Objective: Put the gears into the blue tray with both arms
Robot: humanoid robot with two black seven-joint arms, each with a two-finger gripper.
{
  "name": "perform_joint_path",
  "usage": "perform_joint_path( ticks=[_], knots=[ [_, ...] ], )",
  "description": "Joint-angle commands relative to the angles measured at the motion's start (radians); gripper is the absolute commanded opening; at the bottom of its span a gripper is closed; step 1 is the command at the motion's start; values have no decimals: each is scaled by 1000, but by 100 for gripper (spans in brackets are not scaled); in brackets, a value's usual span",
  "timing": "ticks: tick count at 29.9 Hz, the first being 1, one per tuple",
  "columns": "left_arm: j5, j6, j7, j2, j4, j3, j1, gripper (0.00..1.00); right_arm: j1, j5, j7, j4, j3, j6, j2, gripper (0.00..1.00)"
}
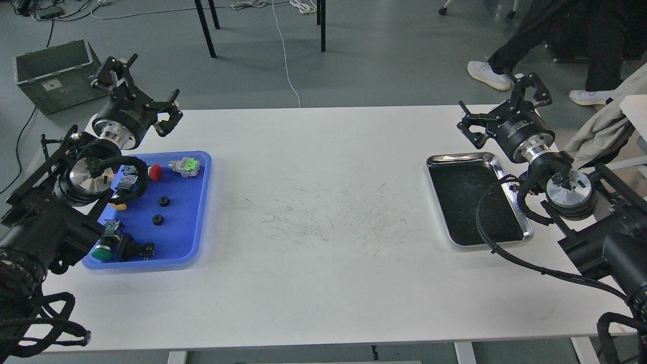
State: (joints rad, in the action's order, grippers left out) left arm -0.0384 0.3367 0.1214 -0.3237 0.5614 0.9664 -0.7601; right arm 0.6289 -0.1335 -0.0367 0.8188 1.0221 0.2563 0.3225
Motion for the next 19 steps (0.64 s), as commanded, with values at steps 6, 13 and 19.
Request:
perform_joint_path(
  ticks=[6, 13, 19],
  knots=[
    [0, -1, 1, 2, 0, 0, 2, 98, -1, -1, 0, 0, 4, 0, 1, 99],
    [41, -22, 0, 3, -3, 5, 1, 98, 0, -1, 0, 0, 10, 3, 1, 99],
    [87, -41, -6, 2, -8, 3, -5, 98, 0, -1, -2, 2, 12, 6, 1, 99]
  ],
)
